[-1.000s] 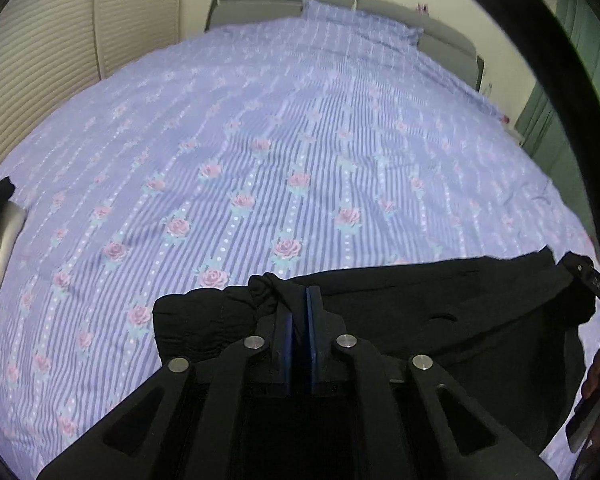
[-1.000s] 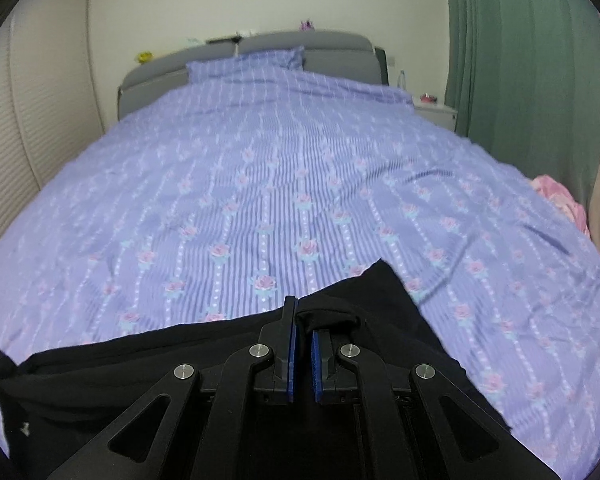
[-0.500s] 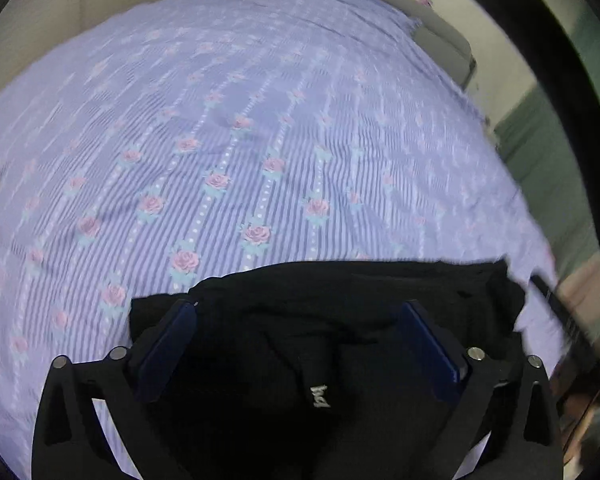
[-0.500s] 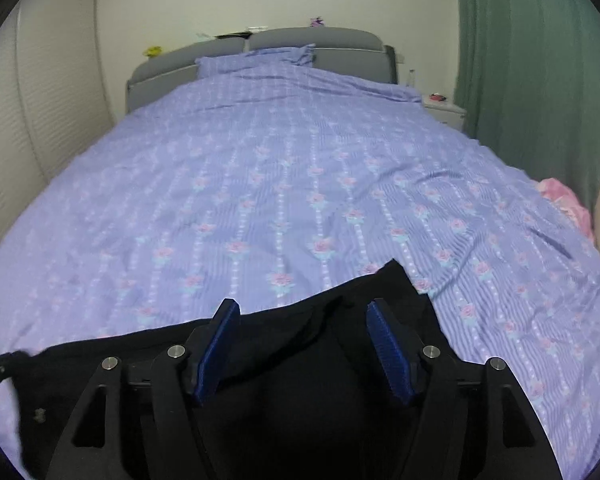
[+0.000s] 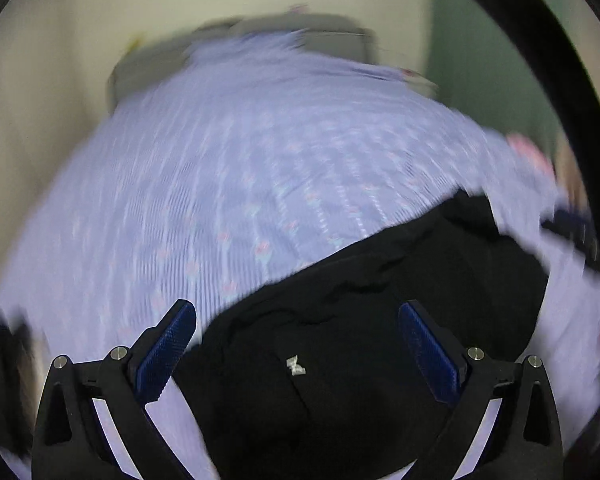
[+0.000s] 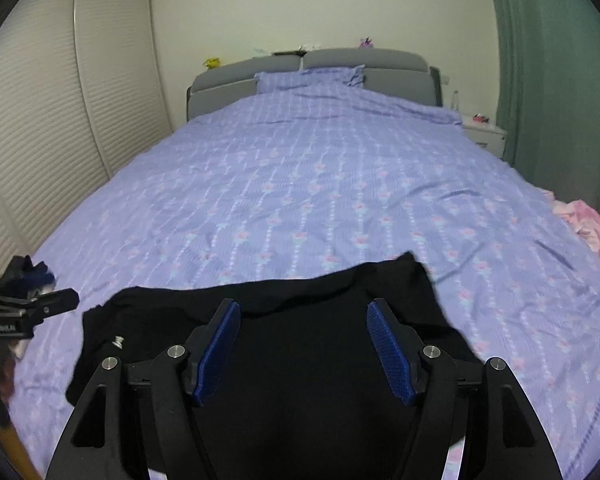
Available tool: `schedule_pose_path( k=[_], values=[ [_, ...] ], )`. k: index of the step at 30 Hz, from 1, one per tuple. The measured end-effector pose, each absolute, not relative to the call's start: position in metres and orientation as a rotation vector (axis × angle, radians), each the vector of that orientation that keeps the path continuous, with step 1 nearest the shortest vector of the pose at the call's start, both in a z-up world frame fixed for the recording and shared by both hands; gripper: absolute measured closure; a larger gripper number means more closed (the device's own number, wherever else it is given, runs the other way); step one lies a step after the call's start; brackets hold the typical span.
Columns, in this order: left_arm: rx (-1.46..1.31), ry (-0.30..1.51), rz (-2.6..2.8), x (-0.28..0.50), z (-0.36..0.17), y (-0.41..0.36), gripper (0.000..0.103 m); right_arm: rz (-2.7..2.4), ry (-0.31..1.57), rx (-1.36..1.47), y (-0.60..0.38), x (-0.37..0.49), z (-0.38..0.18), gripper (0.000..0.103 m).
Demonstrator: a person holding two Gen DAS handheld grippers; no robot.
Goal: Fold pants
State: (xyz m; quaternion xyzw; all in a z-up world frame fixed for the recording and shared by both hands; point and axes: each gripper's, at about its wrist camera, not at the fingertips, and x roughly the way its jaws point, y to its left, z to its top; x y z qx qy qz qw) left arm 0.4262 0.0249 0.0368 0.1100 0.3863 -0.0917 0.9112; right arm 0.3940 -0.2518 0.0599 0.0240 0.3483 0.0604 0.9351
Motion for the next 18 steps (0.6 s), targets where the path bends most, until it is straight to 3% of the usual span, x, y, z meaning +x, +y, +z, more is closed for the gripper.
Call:
schedule_pose_path(
  k=[3, 6, 12, 16, 18],
  values=[
    [0.466, 0.744, -0.300, 0.428, 0.022, -0.018, 0.000, 0.031, 0.692, 0.047, -0.283, 0.380, 0.048, 0.029],
    [0.575, 0.758, -0.400, 0.446, -0.002, -0.053, 0.000, -0.029, 0.700, 0.041, -0.304, 0.375, 0.031, 0.029],
    [0.491, 0.872, -0.455, 0.510, -0.036, -0.084, 0.003, -0.111, 0.751, 0.069, -0.339, 0.381, -0.010, 0.029],
    [0.416, 0.915, -0.428, 0.543, -0.049, -0.081, 0.014, -0.109, 0.771, 0.103, -0.356, 0.396, -0.029, 0.029],
    [0.412, 0.928, -0.450, 0.549, -0.053, -0.080, 0.014, -0.046, 0.782, 0.098, -0.358, 0.412, -0.031, 0.029]
  ],
)
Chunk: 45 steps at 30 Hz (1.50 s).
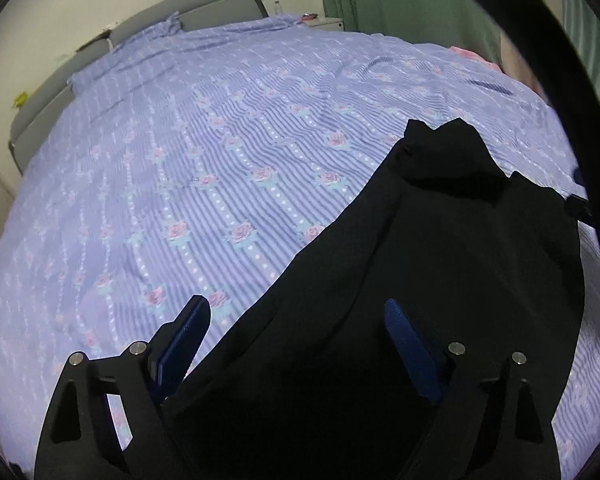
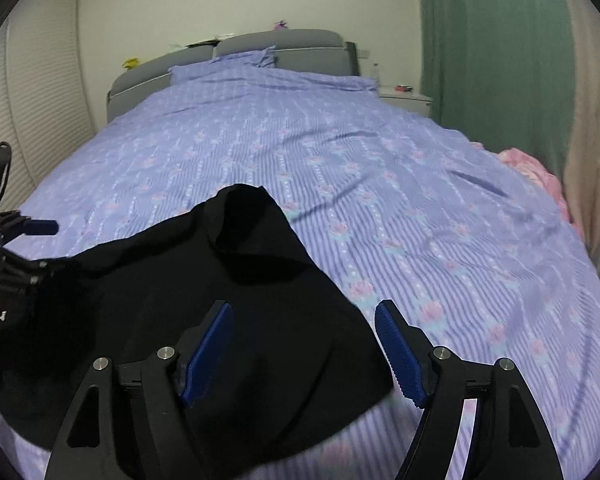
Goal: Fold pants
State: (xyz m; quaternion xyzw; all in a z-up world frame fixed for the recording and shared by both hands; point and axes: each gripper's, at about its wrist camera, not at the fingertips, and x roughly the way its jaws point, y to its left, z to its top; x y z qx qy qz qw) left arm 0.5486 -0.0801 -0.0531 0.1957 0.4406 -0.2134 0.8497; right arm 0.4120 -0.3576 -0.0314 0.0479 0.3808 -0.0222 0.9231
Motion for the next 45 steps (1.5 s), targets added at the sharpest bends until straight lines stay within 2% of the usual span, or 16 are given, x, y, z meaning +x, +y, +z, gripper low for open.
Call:
schedule_pose_path(
  k=[8, 10, 13, 14, 15, 16, 17, 20, 24, 28, 30, 31, 35, 40, 42, 45],
  values=[
    [0.396, 0.979, -0.500, 0.561, -0.069, -0.064, 0.016, 0.243, 0.808, 0.113, -0.341, 0.489, -0.024, 0.029],
    [0.355, 1.001, -0.502, 0.566, -0.072, -0.056, 0.025, 0.252, 0.831, 0.108, -0.336, 0.509, -0.027, 0.032],
    [0.291, 1.044, -0.524, 0.571, -0.078, -0.047, 0.043, 0.274, 0.896, 0.139, -0.334, 0.532, -0.036, 0.046],
    [0.276, 1.053, -0.531, 0.571, -0.079, -0.045, 0.057, 0.271, 0.925, 0.153, -0.333, 0.539, -0.041, 0.058],
    [0.262, 1.058, -0.538, 0.571, -0.079, -0.042, 0.065, 0.273, 0.936, 0.164, -0.333, 0.543, -0.044, 0.080],
    [0.257, 1.061, -0.540, 0.572, -0.079, -0.041, 0.077, 0.285, 0.944, 0.157, -0.331, 0.547, -0.046, 0.093],
    [0.251, 1.060, -0.543, 0.572, -0.079, -0.040, 0.080, 0.244, 0.946, 0.113, -0.328, 0.551, -0.046, 0.100],
    [0.246, 1.047, -0.517, 0.575, -0.079, -0.037, 0.080, 0.136, 0.886, 0.032, -0.327, 0.565, -0.040, 0.100],
    [0.224, 1.059, -0.463, 0.587, -0.085, -0.039, 0.078, 0.034, 0.953, 0.036, -0.330, 0.597, -0.050, 0.100],
    [0.193, 1.059, -0.376, 0.591, -0.081, -0.037, 0.056, -0.092, 0.959, -0.019, -0.325, 0.606, -0.056, 0.094],
    [0.200, 1.035, -0.336, 0.586, -0.071, -0.034, 0.047, -0.215, 0.962, -0.045, -0.328, 0.602, -0.050, 0.047],
    [0.200, 1.007, -0.304, 0.582, -0.064, -0.031, 0.046, -0.256, 0.932, -0.045, -0.334, 0.596, -0.042, 0.039],
    [0.114, 0.849, -0.270, 0.541, -0.021, -0.014, 0.031, -0.279, 0.766, -0.052, -0.325, 0.546, 0.001, 0.037],
    [0.043, 0.754, -0.363, 0.472, 0.016, 0.012, 0.031, -0.044, 0.672, -0.104, -0.266, 0.470, 0.041, 0.036],
    [0.042, 0.729, -0.373, 0.446, 0.025, 0.032, 0.031, 0.056, 0.645, -0.108, -0.234, 0.442, 0.051, 0.030],
    [0.035, 0.700, -0.365, 0.417, 0.033, 0.079, 0.025, 0.174, 0.633, -0.084, -0.191, 0.415, 0.057, 0.030]
  ],
)
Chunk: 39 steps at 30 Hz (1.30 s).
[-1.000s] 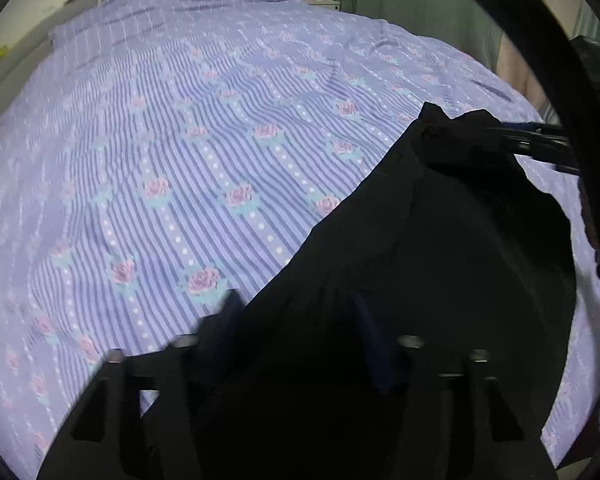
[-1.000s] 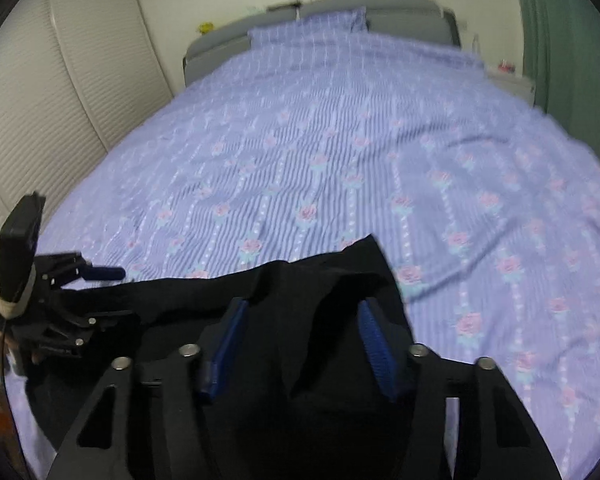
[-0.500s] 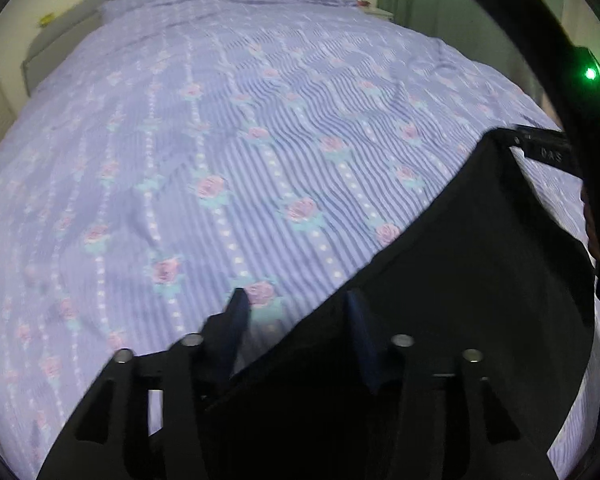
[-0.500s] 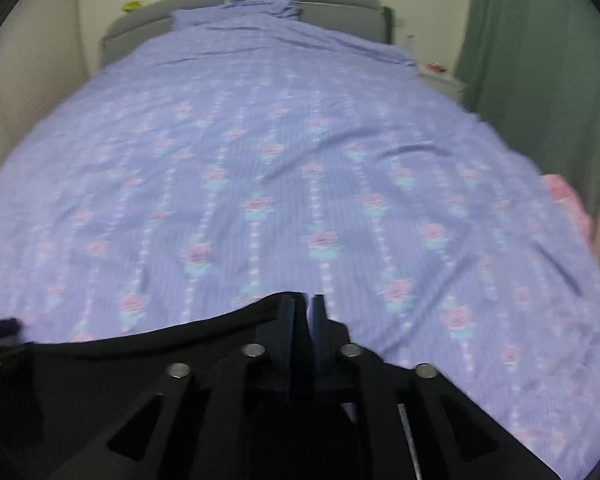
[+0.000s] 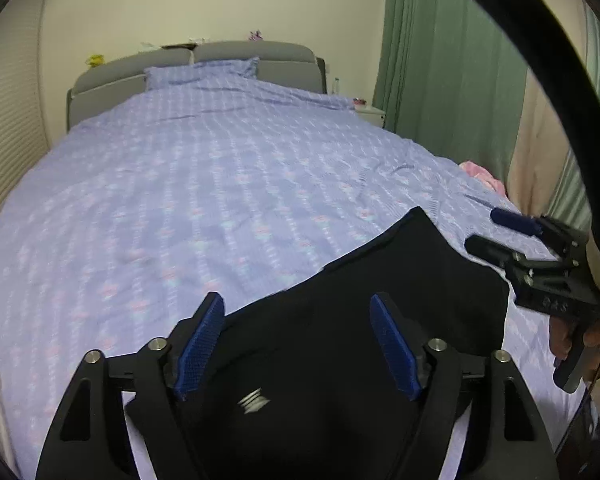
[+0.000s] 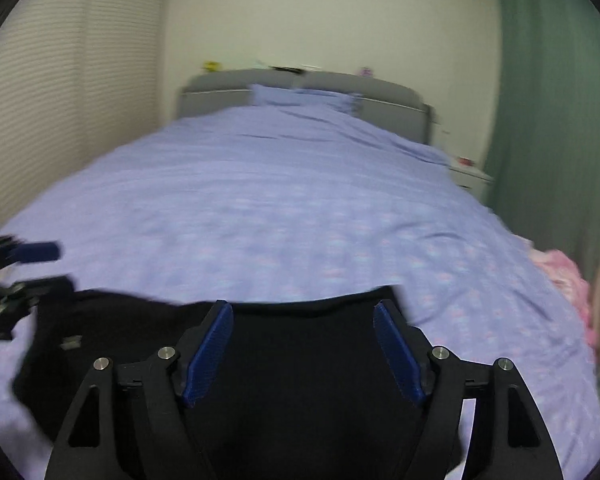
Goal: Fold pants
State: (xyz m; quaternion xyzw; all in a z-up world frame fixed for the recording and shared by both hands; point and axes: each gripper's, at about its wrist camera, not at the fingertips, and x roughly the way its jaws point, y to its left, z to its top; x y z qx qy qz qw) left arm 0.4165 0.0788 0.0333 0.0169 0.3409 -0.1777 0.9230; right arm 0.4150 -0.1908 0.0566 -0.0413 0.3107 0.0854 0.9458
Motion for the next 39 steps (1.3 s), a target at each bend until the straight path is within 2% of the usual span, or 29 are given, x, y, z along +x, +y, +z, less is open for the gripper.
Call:
schedule_pose_path(
  k=[5, 11, 16, 24, 26, 31, 34, 39],
  values=[
    [-0.048, 0.723, -0.363, 0.387, 0.014, 0.167, 0.025, 0.281, 0.654, -0.053, -0.119, 0.394, 0.042, 0.030],
    [-0.080, 0.768, -0.394, 0.373, -0.025, 0.214, 0.025, 0.345, 0.695, -0.035, -0.054, 0.393, 0.006, 0.030],
    [-0.132, 0.788, -0.467, 0.382, -0.050, 0.222, 0.027, 0.360, 0.744, -0.002, -0.028, 0.398, -0.017, 0.030],
    [-0.385, 0.833, -0.498, 0.433, -0.084, 0.238, 0.043, 0.332, 0.773, 0.038, -0.024, 0.405, -0.033, 0.030],
    [-0.392, 0.861, -0.506, 0.438, -0.089, 0.236, 0.058, 0.328, 0.774, 0.052, -0.027, 0.407, -0.034, 0.030],
    [-0.265, 0.776, -0.585, 0.412, -0.065, 0.213, 0.058, 0.325, 0.776, 0.054, -0.031, 0.410, -0.036, 0.030],
    [-0.200, 0.808, -0.558, 0.417, -0.070, 0.205, 0.057, 0.322, 0.779, 0.067, -0.032, 0.410, -0.038, 0.030],
    [-0.352, 0.887, -0.530, 0.434, -0.095, 0.229, 0.057, 0.322, 0.786, 0.071, -0.032, 0.408, -0.037, 0.030]
  ],
)
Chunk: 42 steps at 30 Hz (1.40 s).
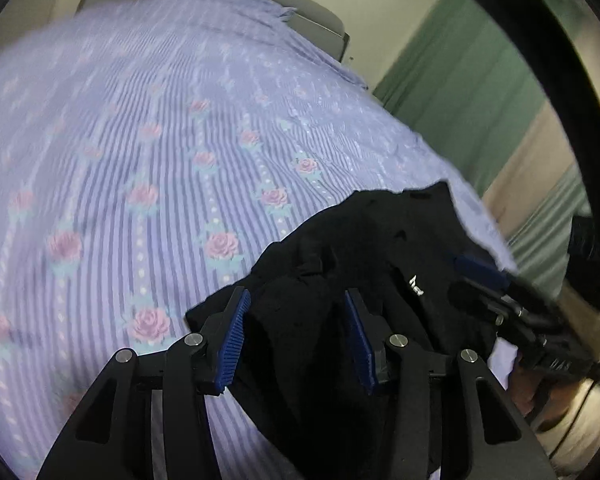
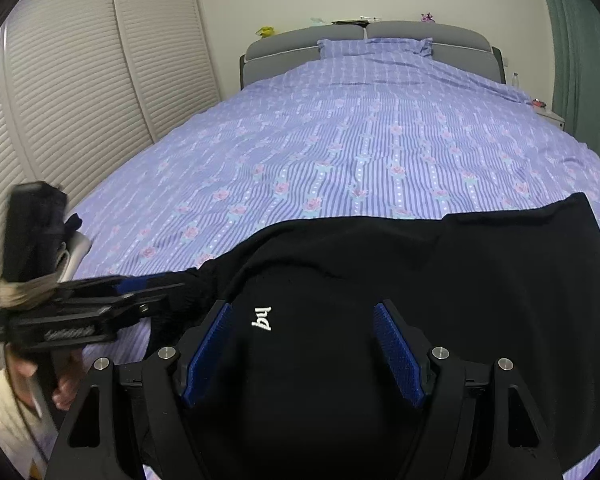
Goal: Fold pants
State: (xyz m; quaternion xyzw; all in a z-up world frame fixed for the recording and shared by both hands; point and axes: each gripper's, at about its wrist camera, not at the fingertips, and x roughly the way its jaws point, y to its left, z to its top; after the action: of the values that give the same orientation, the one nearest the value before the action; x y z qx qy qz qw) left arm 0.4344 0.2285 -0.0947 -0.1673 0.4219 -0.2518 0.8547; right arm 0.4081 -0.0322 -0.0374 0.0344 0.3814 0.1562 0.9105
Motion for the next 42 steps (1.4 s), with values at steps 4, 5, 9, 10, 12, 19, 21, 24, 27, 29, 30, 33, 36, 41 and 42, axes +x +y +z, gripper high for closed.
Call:
schedule_pose_path(
  k=[4, 5, 9, 10, 12, 19, 21, 24, 27, 29, 30, 33, 36, 41, 42],
  values=[
    [-0.396, 0.905, -0.505, 0.442, -0.099, 0.233, 0.071, 0.320, 0.777, 0.043, -0.030, 0.407, -0.037, 0.030],
    [-0.380, 0.911, -0.468, 0.440, -0.100, 0.237, 0.078, 0.319, 0.779, 0.045, -0.029, 0.407, -0.037, 0.030],
    [-0.327, 0.832, -0.366, 0.416, -0.075, 0.243, 0.085, 0.334, 0.773, 0.051, -0.022, 0.407, -0.036, 0.030],
    [-0.319, 0.814, -0.350, 0.414, -0.073, 0.246, 0.086, 0.337, 0.769, 0.041, -0.019, 0.407, -0.036, 0.030],
    [-0.261, 0.804, -0.322, 0.414, -0.071, 0.246, 0.085, 0.336, 0.766, 0.018, -0.015, 0.408, -0.038, 0.030],
    [-0.200, 0.875, -0.169, 0.420, -0.071, 0.246, 0.052, 0.302, 0.759, -0.015, -0.024, 0.393, -0.027, 0.030],
    [-0.157, 0.779, -0.103, 0.394, -0.043, 0.249, 0.045, 0.307, 0.723, -0.014, -0.036, 0.379, -0.014, 0.030],
    [-0.130, 0.709, -0.139, 0.353, -0.014, 0.244, 0.037, 0.311, 0.673, -0.010, -0.059, 0.354, 0.005, 0.030],
    [-0.069, 0.678, -0.144, 0.315, 0.004, 0.226, 0.037, 0.316, 0.637, 0.009, -0.084, 0.326, 0.021, 0.030],
    [-0.042, 0.664, -0.157, 0.291, 0.011, 0.207, 0.036, 0.323, 0.620, 0.026, -0.103, 0.306, 0.030, 0.030],
    [-0.036, 0.657, -0.161, 0.282, 0.014, 0.190, 0.036, 0.330, 0.617, 0.026, -0.110, 0.299, 0.033, 0.030],
    [0.004, 0.647, -0.165, 0.253, 0.022, 0.162, 0.036, 0.345, 0.612, 0.018, -0.128, 0.274, 0.039, 0.030],
    [0.029, 0.641, -0.179, 0.226, 0.021, 0.133, 0.036, 0.345, 0.602, -0.001, -0.148, 0.250, 0.038, 0.030],
    [-0.026, 0.689, -0.237, 0.210, 0.000, 0.086, 0.035, 0.319, 0.624, 0.019, -0.193, 0.223, 0.023, 0.030],
    [-0.036, 0.696, -0.255, 0.208, -0.006, 0.076, 0.035, 0.310, 0.630, 0.028, -0.203, 0.220, 0.019, 0.030]
  ],
)
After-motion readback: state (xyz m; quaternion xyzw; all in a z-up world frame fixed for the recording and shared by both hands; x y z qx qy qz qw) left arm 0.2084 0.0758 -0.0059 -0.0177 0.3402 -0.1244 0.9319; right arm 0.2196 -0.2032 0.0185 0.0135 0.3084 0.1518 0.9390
